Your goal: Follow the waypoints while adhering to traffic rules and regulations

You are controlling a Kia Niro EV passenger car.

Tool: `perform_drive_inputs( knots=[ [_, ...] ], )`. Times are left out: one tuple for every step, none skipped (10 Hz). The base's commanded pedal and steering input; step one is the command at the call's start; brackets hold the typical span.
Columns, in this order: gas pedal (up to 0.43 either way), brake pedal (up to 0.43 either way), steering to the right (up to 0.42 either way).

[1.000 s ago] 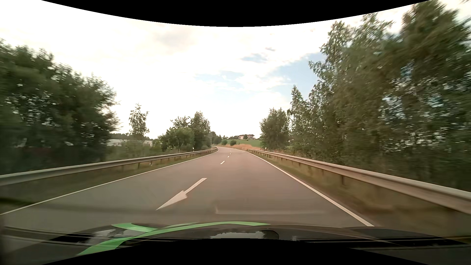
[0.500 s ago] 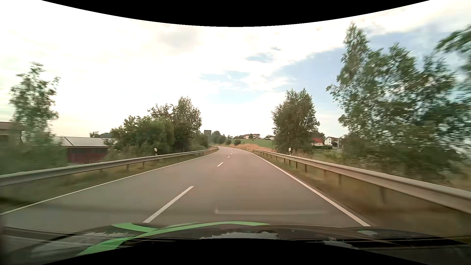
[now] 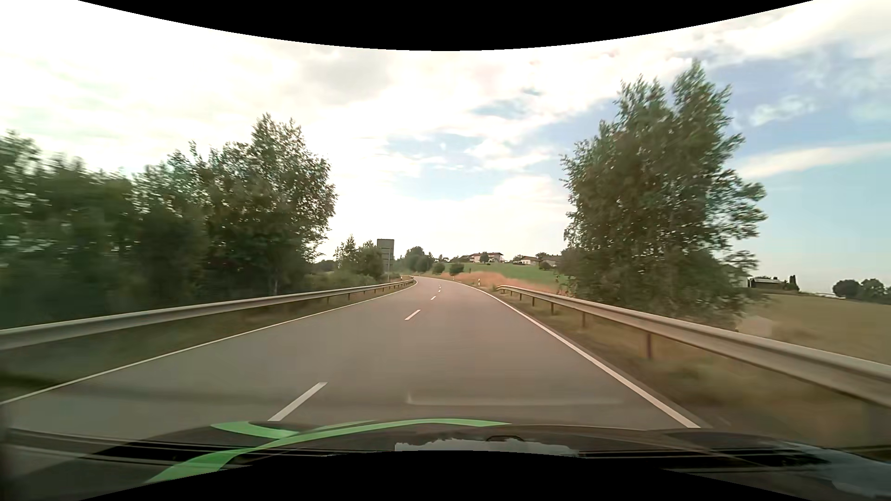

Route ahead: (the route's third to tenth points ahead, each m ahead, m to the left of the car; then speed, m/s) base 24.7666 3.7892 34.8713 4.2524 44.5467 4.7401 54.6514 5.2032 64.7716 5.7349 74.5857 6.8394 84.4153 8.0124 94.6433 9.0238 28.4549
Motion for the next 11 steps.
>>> perform_drive_inputs(
  knots=[
    [0.319, 0.0, -0.011],
    [0.299, 0.0, -0.011],
    [0.299, 0.0, -0.011],
    [0.299, 0.0, -0.011],
    [0.311, 0.0, -0.011],
    [0.311, 0.0, -0.011],
    [0.331, 0.0, -0.011],
    [0.339, 0.0, -0.011],
    [0.35, 0.0, -0.011],
    [0.35, 0.0, -0.011],
    [0.35, 0.0, -0.011]
  ],
)
